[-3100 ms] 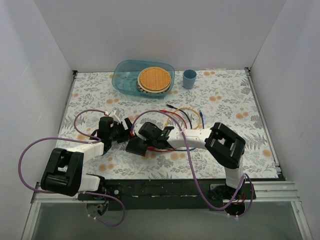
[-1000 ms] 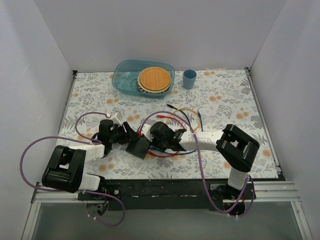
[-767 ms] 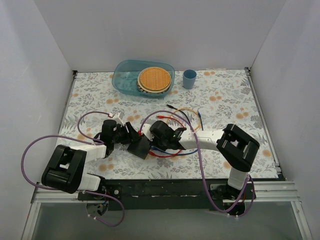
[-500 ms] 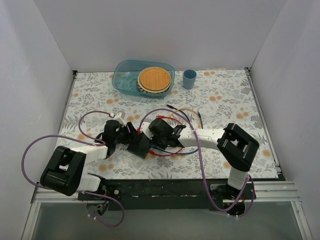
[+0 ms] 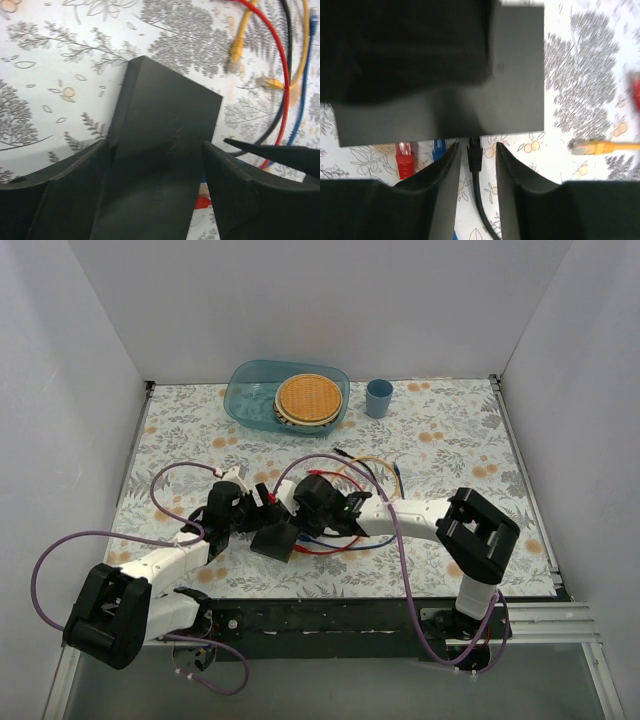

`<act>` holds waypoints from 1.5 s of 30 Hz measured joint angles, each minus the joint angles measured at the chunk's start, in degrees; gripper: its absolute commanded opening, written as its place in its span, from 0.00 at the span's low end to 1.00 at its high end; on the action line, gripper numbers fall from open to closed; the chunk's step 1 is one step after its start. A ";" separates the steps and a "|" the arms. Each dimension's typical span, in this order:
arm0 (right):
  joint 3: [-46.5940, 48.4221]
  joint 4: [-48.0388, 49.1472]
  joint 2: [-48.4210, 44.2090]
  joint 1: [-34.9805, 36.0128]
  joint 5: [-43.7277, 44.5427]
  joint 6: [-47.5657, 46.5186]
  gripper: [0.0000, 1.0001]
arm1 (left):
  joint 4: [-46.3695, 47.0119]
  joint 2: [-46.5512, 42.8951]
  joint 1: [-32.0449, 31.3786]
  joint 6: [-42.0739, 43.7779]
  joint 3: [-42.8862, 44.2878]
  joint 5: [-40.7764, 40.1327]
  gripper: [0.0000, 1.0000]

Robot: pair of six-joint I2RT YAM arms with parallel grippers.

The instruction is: Insert the plug into the switch port

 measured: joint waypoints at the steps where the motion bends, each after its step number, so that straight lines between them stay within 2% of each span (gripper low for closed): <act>1: -0.02 1.05 -0.24 0.26 0.31 0.07 0.55 | -0.42 -0.52 -0.42 -0.46 0.37 0.09 0.80; 4: -0.35 3.19 -2.25 0.87 2.14 0.09 0.66 | -1.64 -1.88 -1.11 -1.36 1.79 -0.17 0.87; 7: -0.83 3.69 -5.07 1.18 4.33 -0.31 0.71 | -2.56 -3.13 -1.11 -1.99 2.67 -0.90 0.92; 13: -1.36 4.24 -8.90 -1.46 7.93 -0.55 0.71 | -5.20 -7.48 -1.11 -2.19 3.06 -3.43 0.96; 22: -3.32 1.07 -9.38 -13.51 7.56 -0.04 0.69 | -7.91 -10.23 -1.11 -0.83 4.37 -4.28 0.97; 29: -3.32 -0.09 -7.28 -15.10 5.09 2.14 0.68 | -7.65 -9.22 -1.11 0.33 4.39 -3.30 0.98; 32: -3.32 -0.96 -6.84 -15.54 4.50 3.93 0.68 | -7.52 -6.36 -1.11 2.32 5.57 -2.19 0.93; 37: -3.43 -2.10 -8.15 -19.34 2.91 8.07 0.68 | -6.88 3.61 -1.92 6.51 12.33 -1.29 0.84; 45: -7.30 -2.05 -17.92 -25.05 1.40 14.67 0.69 | -5.05 17.46 -9.79 12.04 25.62 -6.21 0.70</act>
